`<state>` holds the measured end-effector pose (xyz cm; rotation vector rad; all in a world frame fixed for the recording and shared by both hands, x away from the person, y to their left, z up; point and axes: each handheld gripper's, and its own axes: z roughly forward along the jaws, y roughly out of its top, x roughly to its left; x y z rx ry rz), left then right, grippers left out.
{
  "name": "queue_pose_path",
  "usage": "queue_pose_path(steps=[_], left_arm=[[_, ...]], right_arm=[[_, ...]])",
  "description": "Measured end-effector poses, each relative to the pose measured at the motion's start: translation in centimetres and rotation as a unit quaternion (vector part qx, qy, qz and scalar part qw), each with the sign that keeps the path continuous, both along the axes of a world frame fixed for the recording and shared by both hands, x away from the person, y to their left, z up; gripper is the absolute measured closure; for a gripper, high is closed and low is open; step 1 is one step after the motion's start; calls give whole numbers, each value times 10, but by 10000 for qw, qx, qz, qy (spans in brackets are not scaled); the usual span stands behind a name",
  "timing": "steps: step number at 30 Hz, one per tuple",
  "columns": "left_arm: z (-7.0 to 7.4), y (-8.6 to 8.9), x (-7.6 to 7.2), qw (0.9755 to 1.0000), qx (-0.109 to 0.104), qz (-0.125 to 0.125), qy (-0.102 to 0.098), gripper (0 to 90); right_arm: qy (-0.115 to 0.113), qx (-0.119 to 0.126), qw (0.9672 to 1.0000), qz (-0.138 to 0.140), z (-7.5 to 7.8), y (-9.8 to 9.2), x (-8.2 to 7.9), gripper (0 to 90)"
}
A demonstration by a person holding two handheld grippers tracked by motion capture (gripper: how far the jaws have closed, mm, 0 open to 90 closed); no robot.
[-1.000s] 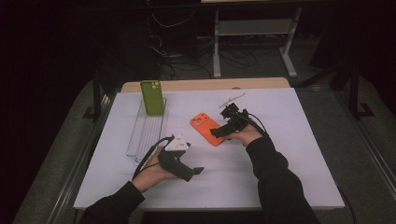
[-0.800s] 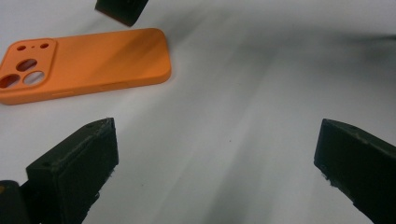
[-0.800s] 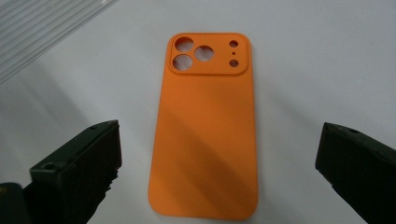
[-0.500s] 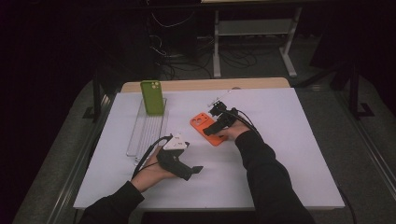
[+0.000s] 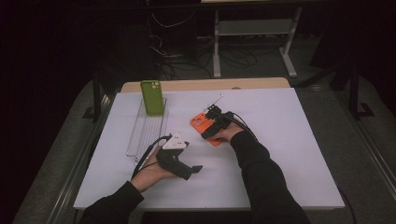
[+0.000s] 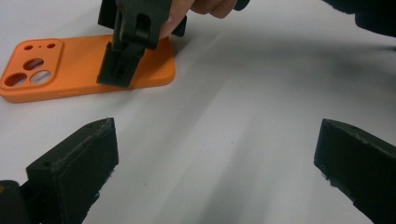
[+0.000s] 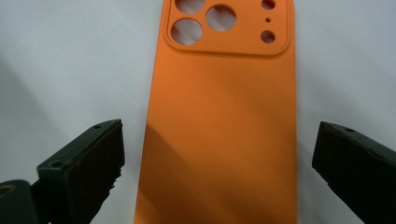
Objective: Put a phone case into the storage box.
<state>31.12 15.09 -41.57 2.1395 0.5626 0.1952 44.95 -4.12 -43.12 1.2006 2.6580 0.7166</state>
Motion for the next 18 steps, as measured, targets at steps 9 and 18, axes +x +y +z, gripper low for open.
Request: queue_pose_path(steps=[9,18], left_arm=[[1,1,0,10000,6,-12,-29,0],[1,0,-1,10000,-16,39,12,0]], right_arm=[[92,-248,9996,43,-7,4,1,61],[116,-343,9993,85,-4,7,0,140]])
